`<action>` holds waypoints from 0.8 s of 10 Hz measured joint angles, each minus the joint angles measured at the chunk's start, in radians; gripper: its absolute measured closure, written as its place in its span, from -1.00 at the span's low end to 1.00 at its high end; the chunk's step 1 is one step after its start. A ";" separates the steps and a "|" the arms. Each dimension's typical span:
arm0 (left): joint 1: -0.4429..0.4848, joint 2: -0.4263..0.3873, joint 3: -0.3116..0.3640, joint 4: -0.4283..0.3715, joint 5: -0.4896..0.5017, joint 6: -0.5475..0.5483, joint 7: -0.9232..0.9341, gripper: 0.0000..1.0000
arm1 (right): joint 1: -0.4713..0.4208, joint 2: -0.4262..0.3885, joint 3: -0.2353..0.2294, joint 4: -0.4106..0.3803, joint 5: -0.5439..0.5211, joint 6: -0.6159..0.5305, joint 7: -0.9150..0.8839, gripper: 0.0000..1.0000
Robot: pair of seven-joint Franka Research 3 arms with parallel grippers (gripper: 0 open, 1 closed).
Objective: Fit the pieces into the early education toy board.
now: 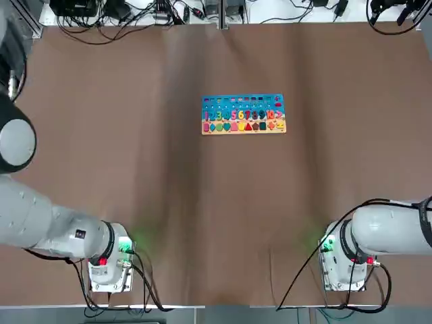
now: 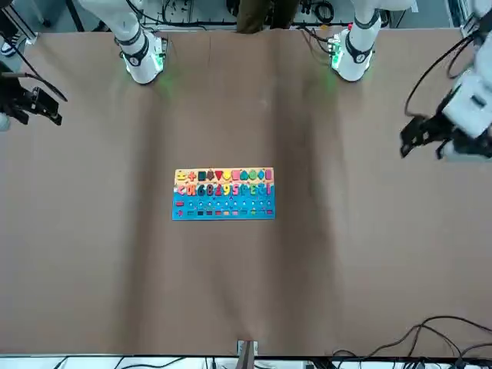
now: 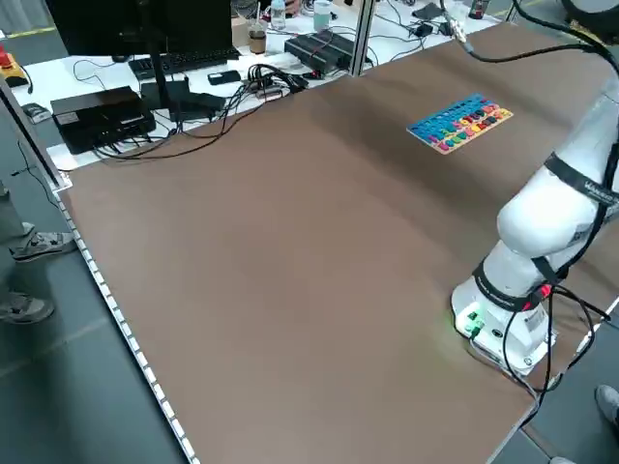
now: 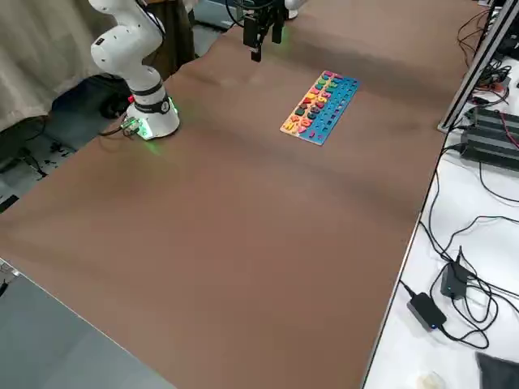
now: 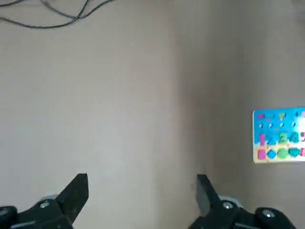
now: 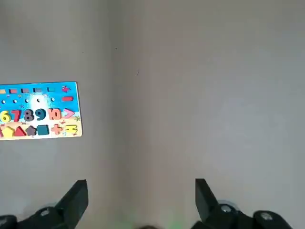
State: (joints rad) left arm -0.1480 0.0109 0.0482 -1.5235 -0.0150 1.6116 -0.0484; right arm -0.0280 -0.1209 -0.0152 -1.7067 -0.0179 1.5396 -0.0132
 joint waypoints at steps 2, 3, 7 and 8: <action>0.043 -0.053 0.000 -0.001 0.000 -0.029 0.010 -1.00 | 0.000 0.000 0.000 0.000 0.000 0.000 0.000 -0.98; 0.063 -0.063 -0.004 -0.002 0.000 -0.032 0.011 -1.00 | 0.000 0.000 0.000 0.000 0.000 0.000 0.000 -0.98; 0.076 -0.002 -0.035 -0.017 -0.001 -0.030 0.001 -1.00 | 0.000 0.000 0.000 0.000 0.000 0.000 0.000 -0.98; 0.076 0.016 -0.037 -0.017 -0.001 -0.021 0.001 -1.00 | 0.000 0.000 0.000 0.000 0.000 0.000 0.000 -0.98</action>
State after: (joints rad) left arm -0.0721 0.0268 0.0110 -1.5403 -0.0158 1.5902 -0.0478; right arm -0.0279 -0.1208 -0.0151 -1.7068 -0.0180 1.5395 -0.0128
